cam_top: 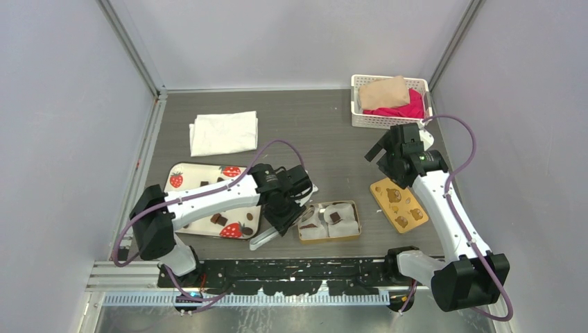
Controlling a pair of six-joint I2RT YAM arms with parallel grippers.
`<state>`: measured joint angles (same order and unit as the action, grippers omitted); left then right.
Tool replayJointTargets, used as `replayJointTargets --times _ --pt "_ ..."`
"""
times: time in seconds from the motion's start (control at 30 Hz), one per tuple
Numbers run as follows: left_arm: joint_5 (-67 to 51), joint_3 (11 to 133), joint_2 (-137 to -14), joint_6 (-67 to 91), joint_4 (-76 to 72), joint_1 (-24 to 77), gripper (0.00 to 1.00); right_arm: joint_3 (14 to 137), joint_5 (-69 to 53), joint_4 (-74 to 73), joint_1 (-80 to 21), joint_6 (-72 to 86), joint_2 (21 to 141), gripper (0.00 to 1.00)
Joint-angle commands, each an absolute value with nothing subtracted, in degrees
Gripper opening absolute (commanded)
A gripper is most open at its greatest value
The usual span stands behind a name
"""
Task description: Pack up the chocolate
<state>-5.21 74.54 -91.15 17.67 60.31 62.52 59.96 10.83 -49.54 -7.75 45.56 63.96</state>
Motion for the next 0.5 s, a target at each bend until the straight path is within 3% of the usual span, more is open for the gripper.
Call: replayJointTargets --times 0.0,0.23,0.47 --pt "-4.3 77.6 -91.1 18.2 61.1 62.7 0.06 60.9 10.9 -49.5 -7.6 44.6 62.4 0.99" --pt "-4.1 78.0 -91.7 18.5 61.6 62.7 0.27 60.9 10.9 -49.4 -7.6 44.6 62.4 0.99" --pt "-4.4 78.4 -92.3 18.3 61.6 62.7 0.36 61.0 11.2 -49.4 -7.6 44.6 62.5 0.99"
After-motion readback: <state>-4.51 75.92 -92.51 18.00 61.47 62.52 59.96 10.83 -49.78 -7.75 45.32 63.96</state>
